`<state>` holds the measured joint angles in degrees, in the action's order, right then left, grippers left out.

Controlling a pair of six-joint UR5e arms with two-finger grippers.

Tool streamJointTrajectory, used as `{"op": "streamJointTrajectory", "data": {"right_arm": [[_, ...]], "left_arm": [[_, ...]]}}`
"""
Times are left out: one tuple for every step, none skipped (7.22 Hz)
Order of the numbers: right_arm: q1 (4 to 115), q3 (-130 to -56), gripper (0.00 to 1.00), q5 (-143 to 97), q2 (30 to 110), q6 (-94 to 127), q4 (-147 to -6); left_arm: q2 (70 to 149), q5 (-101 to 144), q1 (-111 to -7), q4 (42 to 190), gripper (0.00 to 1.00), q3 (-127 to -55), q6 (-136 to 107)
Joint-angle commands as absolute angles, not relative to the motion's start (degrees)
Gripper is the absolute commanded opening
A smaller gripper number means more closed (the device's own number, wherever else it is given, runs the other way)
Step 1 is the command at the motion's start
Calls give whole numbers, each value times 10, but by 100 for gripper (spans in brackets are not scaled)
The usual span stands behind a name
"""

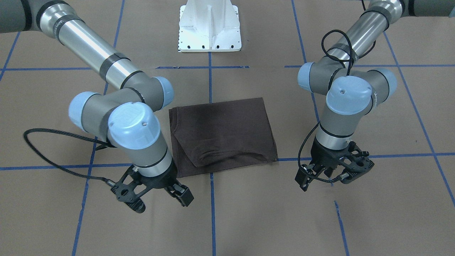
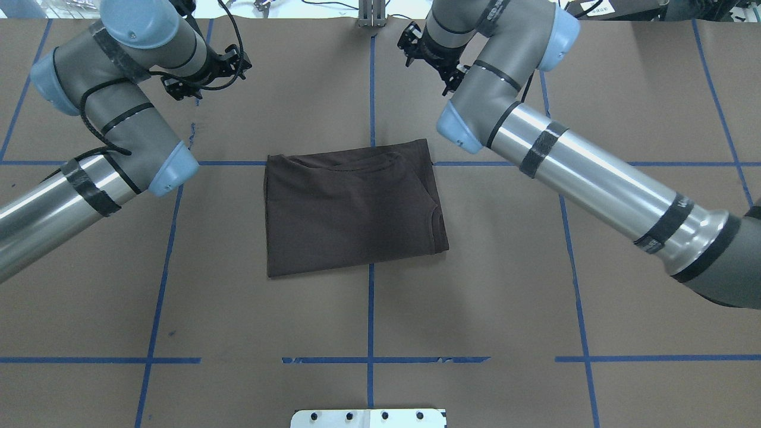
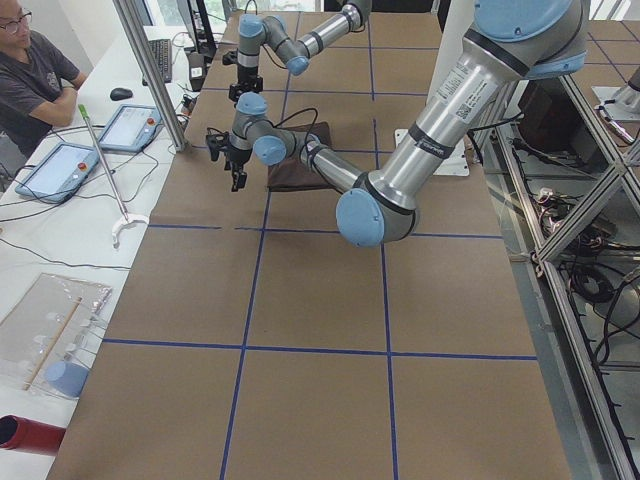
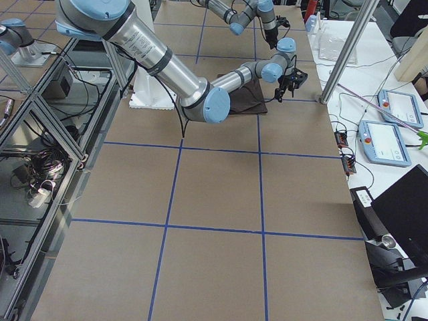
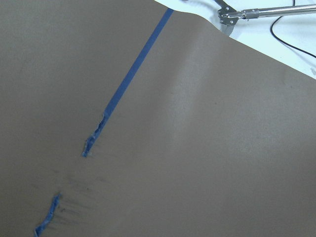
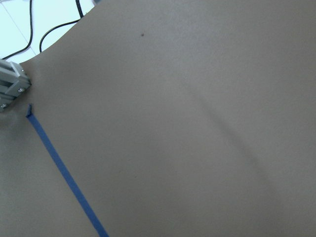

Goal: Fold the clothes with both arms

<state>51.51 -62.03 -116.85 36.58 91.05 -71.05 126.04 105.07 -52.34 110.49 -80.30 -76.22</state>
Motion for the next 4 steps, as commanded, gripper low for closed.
{"op": "streamJointTrajectory", "data": {"right_arm": [[612, -752, 100, -1244, 507, 685, -766], [668, -785, 100, -1279, 568, 575, -774], [720, -797, 100, -1304, 626, 461, -774], [753, -818, 100, -1314, 700, 327, -774]], "left_arm": [[1164, 1126, -605, 1101, 100, -900, -593], [1119, 1156, -653, 1100, 100, -923, -488], [1070, 1171, -697, 1102, 100, -942, -383], [1025, 1187, -742, 1102, 100, -956, -252]]}}
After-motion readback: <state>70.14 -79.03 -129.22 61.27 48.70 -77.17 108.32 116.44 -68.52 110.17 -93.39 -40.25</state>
